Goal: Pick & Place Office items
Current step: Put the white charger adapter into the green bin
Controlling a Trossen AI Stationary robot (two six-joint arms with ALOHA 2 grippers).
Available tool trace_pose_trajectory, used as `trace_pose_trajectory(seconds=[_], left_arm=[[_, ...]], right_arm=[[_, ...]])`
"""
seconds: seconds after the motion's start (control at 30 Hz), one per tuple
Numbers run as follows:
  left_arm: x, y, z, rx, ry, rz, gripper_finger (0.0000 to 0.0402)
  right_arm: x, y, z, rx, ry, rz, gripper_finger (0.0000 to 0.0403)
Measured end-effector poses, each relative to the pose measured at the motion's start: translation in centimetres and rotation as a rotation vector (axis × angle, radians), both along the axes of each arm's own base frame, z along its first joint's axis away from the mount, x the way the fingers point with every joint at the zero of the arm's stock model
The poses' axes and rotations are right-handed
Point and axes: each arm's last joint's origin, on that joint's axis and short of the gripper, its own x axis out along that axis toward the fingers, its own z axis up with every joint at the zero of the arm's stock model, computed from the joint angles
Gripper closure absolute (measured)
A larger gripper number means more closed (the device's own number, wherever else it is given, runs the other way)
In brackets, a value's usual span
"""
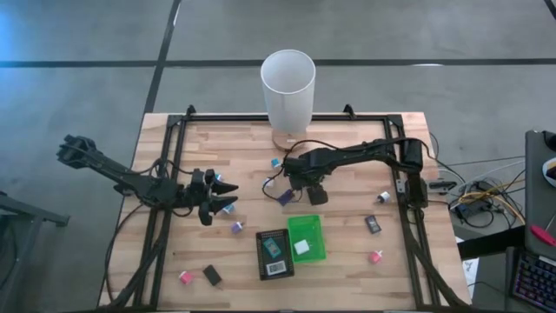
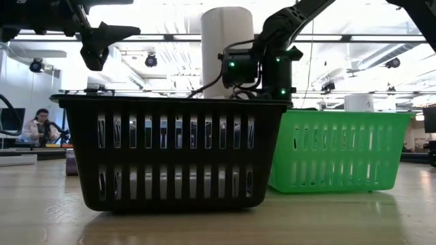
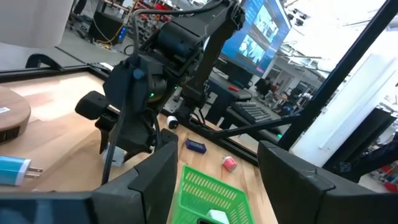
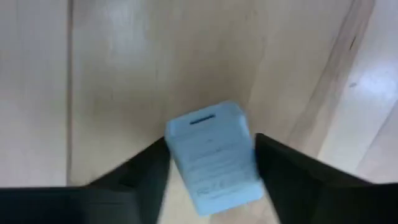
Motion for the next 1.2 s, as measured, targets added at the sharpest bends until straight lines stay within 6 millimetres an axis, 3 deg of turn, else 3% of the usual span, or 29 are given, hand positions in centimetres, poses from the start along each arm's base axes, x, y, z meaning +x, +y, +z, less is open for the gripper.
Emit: trace_pose_trajectory(seconds=[0.07, 0.3, 0.4, 0.5, 0.67, 0.87, 1.03, 1.2], left_arm=[[0.0, 0.0, 0.0, -0.004, 0.0, 0.0, 0.0174], [0.0, 0.0, 0.0, -0.02, 0.002, -0.008, 0.0174], [0.0, -0.1, -0.1, -0.019, 0.004, -0.018, 0.0174], [0.0, -0.1, -0.2, -0.013, 0.019, -0.019, 0.0174], [0.0, -0.1, -0.5, 0.001, 0.052, -0.018, 0.0174], [0.0, 0.0, -0.7, 0.007, 0.068, -0.018, 0.0174], [0.0, -0.1, -0.6, 0.003, 0.058, -0.018, 0.0174], [0.0, 0.0, -0.4, 0.022, 0.044, -0.013, 0.0174]], right_arm=[[0.4, 0.0, 0.3, -0.011, -0.052, -0.006, 0.0256], [-1.4, 0.2, 0.7, -0.095, 0.062, -0.067, 0.0256], [-2.6, 0.6, 2.0, -0.187, 0.104, -0.102, 0.0256], [-3.8, 2.0, 4.5, -0.262, 0.058, -0.124, 0.0256], [-6.5, 5.9, 10.0, -0.339, -0.213, -0.172, 0.0256], [-10.6, 11.0, 14.7, -0.242, -0.766, -0.172, 0.0256], [-12.9, 13.6, 14.5, -0.074, -1.184, -0.098, 0.0256], [-14.1, 14.1, 12.0, 0.058, -1.372, -0.149, 0.0256]])
